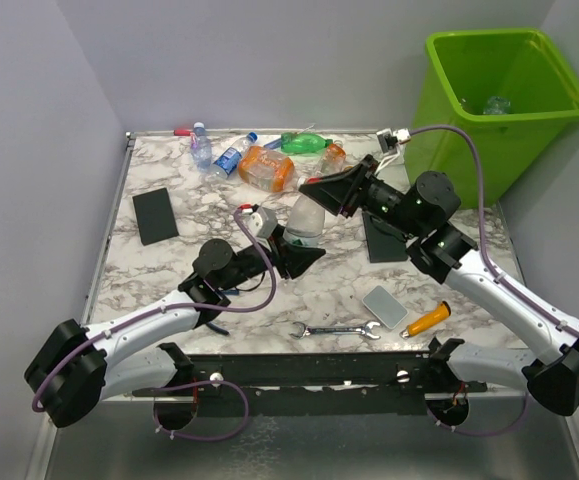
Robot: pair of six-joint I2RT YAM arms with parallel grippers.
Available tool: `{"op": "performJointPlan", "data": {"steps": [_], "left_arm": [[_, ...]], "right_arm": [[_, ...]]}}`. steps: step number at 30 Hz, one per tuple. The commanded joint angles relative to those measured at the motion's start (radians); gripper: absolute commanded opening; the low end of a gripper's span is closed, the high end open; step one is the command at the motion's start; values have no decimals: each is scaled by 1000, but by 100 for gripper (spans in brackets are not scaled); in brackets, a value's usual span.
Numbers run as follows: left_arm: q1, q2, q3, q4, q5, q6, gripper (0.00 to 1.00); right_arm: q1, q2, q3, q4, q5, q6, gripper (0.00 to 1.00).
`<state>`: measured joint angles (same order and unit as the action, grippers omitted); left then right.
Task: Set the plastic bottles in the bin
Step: Pick up the plastic bottle at the center of the board, then place the plastic bottle in the trash bin.
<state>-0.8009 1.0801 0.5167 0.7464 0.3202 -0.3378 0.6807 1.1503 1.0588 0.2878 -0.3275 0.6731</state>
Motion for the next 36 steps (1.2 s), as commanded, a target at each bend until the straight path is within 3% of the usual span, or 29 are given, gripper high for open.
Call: {"op": "performJointPlan", "data": {"steps": [1, 2, 3, 4, 5, 12, 16, 19, 21, 24, 25, 29, 33, 36], "left_arm": [[-6, -31, -10, 44, -47, 8, 51], [-7, -36, -14, 44, -54, 10, 72], [-6, -44, -19, 44, -65, 13, 86], [-5, -57, -26, 44, -80, 15, 97], [-6, -67, -34, 44, -97, 18, 99], [-6, -196, -81, 23, -299, 82, 99], [-6, -259, -64, -74, -459, 170, 99], [-6, -284, -55, -125, -566, 199, 99], [-6, -283, -41, -171, -622, 207, 99], [-6, -265, -15, -242, -656, 254, 99], [-7, -262, -12, -253, -675, 256, 99], [-7, -262, -12, -260, -718, 255, 99], [-7, -275, -14, -265, -743, 257, 99], [-8, -287, -20, -265, -781, 255, 99]], "right_arm": [[3, 4, 43, -67, 28, -39, 19], [3, -2, 49, -83, 36, -49, 9], [3, -11, 60, -104, 52, -63, 1], [3, -22, 72, -128, 69, -85, 0], [3, -37, 92, -159, 95, -111, 0], [3, -97, 401, -482, 393, -403, 0], [3, -91, 578, -498, 622, -594, 0], [3, -70, 600, -332, 864, -790, 0], [3, -54, 544, -53, 1013, -971, 0], [-22, 43, 521, 358, 1073, -1252, 0], [-49, 93, 567, 412, 1075, -1298, 0], [-253, 279, 760, 374, 1072, -1213, 0], [-468, 403, 826, 309, 1085, -951, 0], [-540, 486, 837, 369, 1097, -929, 0]]}}
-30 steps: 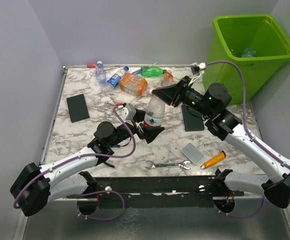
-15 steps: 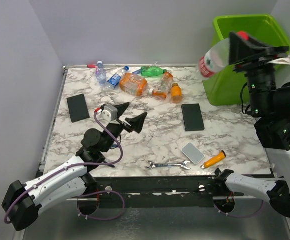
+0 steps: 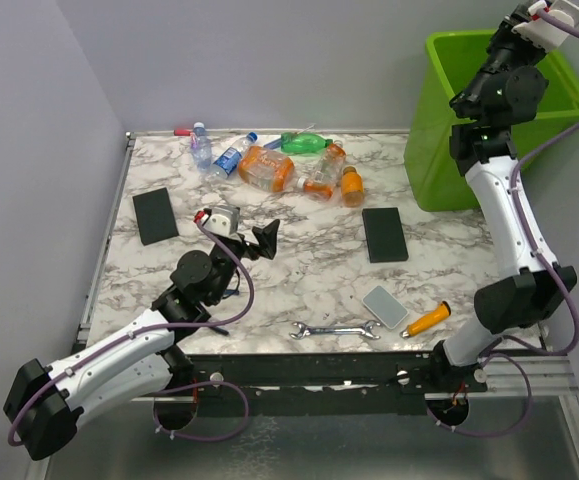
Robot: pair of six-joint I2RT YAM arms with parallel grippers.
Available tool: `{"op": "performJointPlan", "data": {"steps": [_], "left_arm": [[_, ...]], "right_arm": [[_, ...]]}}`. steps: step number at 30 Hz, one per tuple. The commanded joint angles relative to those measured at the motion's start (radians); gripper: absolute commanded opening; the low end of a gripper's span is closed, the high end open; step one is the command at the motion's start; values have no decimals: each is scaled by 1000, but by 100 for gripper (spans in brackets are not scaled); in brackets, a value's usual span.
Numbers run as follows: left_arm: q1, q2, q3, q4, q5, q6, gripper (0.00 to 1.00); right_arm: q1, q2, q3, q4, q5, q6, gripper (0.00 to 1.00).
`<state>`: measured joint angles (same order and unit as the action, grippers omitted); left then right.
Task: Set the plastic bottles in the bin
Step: Place the plastic bottle in the trash bin.
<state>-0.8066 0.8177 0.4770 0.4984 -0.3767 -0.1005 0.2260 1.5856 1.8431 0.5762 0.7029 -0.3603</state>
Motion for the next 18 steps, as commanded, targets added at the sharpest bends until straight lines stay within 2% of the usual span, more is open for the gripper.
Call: {"op": "performJointPlan", "data": {"steps": [1, 4, 5, 6, 8, 12, 13, 18], "left_arm": [[-1, -29, 19, -17, -99, 16, 99], [-3, -37, 17, -17, -125, 16, 99], [-2, -38, 17, -17, -127, 15, 99], [-2, -38, 17, -17, -129, 16, 99], [-2, -40, 18, -17, -134, 21, 99], [-2, -42, 18, -17, -169, 33, 99], [-1, -41, 18, -17, -176, 34, 99], [15, -27, 18, -15, -263, 27, 99]], "right_arm": [[-105, 83, 73, 70, 76, 107, 0], [-161, 155, 121, -41, 59, 170, 0], [-182, 165, 125, -105, 45, 227, 3], [-201, 171, 132, -180, 35, 297, 17], [-219, 167, 140, -297, -17, 427, 56], [-220, 133, 140, -334, -166, 535, 96], [-220, 126, 163, -352, -203, 562, 99], [-160, 73, 296, -437, -395, 661, 100]]}}
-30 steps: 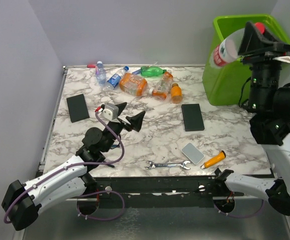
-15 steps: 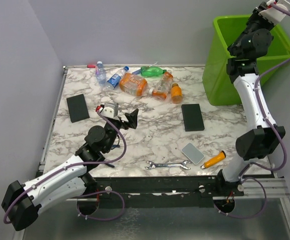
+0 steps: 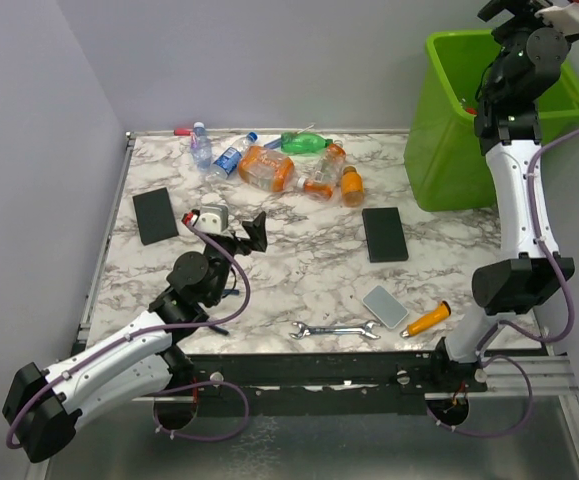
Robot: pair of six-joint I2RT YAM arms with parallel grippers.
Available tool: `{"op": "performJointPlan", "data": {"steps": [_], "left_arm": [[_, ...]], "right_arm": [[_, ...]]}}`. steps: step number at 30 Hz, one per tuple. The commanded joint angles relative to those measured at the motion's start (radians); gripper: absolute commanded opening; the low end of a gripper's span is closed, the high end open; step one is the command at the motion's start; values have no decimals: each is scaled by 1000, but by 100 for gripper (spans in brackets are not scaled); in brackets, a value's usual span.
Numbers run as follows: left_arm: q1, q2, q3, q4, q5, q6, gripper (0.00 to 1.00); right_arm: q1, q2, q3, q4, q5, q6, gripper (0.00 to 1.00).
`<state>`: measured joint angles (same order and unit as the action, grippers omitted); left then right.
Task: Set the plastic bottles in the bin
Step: Place the plastic bottle in the trash bin, then pick up the plastic bottle at the center of the board.
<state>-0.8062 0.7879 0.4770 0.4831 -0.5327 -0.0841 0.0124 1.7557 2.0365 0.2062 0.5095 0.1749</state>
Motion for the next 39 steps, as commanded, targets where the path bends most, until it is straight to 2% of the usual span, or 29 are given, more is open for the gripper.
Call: {"op": "performJointPlan", "data": {"steps": [1, 6, 10, 15, 20, 23, 28, 33, 39], "left_arm": [[21, 5, 18, 0, -136, 6, 99], [64, -2, 27, -15, -240, 3, 99], [78, 11, 47, -68, -255, -15, 99], [88, 104, 130, -180, -203, -63, 99], [105, 192, 169, -225, -113, -63, 99], [111, 192, 134, -182, -44, -73, 99], [112, 211, 133, -179, 81, -95, 99], [111, 234, 130, -175, 85, -125, 99], [106, 187, 92, -141, 55, -128, 99]], "right_arm": [[81, -116, 108, -72, -246, 134, 100], [256, -258, -17, -119, -460, 171, 100], [327, -417, -336, -117, -623, 293, 100], [356, -586, -753, -104, -692, 413, 100], [365, -568, -917, -320, -658, 416, 100], [365, -521, -981, -386, -567, 409, 100], [365, -434, -1048, -325, -386, 412, 100], [363, -212, -940, -287, -271, 391, 100], [332, 19, -798, -261, -261, 372, 97]]}}
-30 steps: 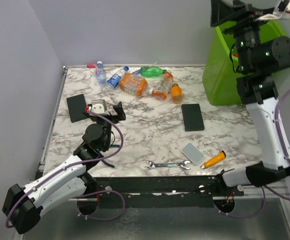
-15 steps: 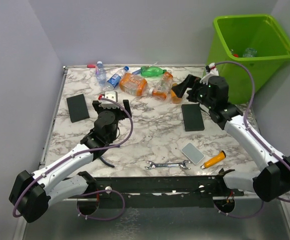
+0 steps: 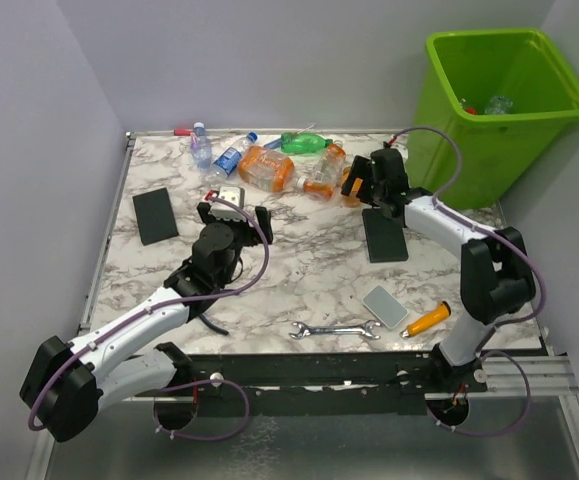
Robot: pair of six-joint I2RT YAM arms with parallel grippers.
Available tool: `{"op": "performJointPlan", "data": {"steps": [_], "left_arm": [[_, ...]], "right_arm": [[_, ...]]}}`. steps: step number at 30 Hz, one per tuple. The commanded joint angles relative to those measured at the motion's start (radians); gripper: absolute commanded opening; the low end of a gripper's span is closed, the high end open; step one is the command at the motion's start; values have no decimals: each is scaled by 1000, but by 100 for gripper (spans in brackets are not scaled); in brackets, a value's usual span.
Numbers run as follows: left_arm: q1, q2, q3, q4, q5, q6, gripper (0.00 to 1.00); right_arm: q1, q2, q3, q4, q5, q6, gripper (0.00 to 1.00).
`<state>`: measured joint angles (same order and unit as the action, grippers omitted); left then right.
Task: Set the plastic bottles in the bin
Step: Pick up the plastic bottle at the center of the board.
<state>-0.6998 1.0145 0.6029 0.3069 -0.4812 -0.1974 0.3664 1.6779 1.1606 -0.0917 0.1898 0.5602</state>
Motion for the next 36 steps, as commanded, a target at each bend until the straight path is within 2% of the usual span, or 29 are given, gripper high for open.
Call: {"op": "performJointPlan", "data": {"steps": [1, 5, 15, 21, 24, 30, 36], "left_arm": [[-2, -50, -40, 46, -3, -14, 99], [-6, -63, -47, 62, -8, -14, 99], [-6, -59, -45, 65, -3, -15, 99], [-6, -48, -45, 70, -4, -15, 99], [-6, -42, -45, 70, -1, -16, 99], [-7, -43, -45, 71, 5, -22, 99], [-5, -56, -46, 73, 6, -24, 99]], "right_arm": [[-31, 124, 94, 42, 50, -4, 96], [-46, 202, 149, 73, 22, -2, 91], [-58, 374, 290, 30, -31, -50, 84], [-58, 416, 300, 24, -68, -41, 73], [-58, 427, 295, 16, -75, -33, 64], [-59, 395, 245, 17, -67, -25, 43], [-54, 163, 90, 83, -91, -37, 33]]}}
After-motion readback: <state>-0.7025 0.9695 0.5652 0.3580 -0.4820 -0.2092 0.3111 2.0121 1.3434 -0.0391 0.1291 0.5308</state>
